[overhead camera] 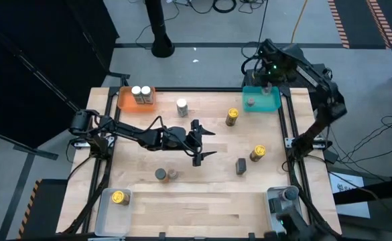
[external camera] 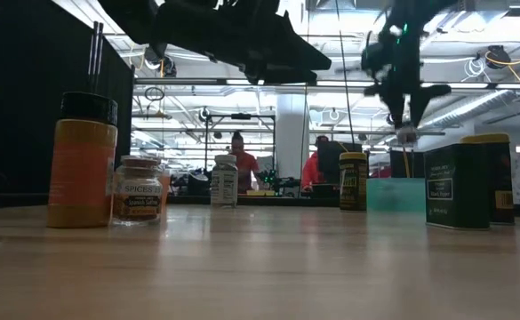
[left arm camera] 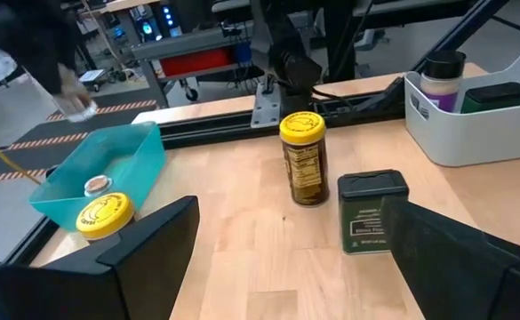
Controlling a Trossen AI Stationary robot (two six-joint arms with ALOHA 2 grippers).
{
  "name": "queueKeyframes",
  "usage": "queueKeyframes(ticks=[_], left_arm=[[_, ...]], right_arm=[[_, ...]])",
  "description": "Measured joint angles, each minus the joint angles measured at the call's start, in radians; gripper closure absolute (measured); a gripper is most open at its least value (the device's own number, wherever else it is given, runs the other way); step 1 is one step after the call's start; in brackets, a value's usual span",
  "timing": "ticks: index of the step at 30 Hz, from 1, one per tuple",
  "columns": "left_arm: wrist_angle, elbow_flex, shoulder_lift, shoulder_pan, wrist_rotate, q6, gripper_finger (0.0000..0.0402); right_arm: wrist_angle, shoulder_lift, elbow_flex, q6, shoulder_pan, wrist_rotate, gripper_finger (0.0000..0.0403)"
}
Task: Sort spices by type
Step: Put the brown seasoning bottle into the blue bin
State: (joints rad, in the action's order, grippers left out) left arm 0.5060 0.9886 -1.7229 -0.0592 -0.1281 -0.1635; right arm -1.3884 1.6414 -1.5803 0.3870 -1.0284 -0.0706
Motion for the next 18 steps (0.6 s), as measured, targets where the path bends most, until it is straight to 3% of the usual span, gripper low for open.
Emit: queueKeyframes(ticks=[7, 15, 18], left_arm=[[-0.021, 0.0, 0.0, 0.0, -0.001, 0.0, 0.0048], [-0.038, 0.0, 0.0, 0.0, -0.012, 0.0, 0.0048], [-0.029, 0.0, 0.0, 0.002, -0.012, -0.003, 0.0048]], right_arm=[[0.114, 0.112, 0.071, -0.094, -0.047, 0.027, 0.0254], [0.237, 0.116, 0.198, -0.117, -0.106, 0.027, 0.0254], [0.31, 0.116, 0.26, -0.126, -0.105, 0.084, 0.0254]])
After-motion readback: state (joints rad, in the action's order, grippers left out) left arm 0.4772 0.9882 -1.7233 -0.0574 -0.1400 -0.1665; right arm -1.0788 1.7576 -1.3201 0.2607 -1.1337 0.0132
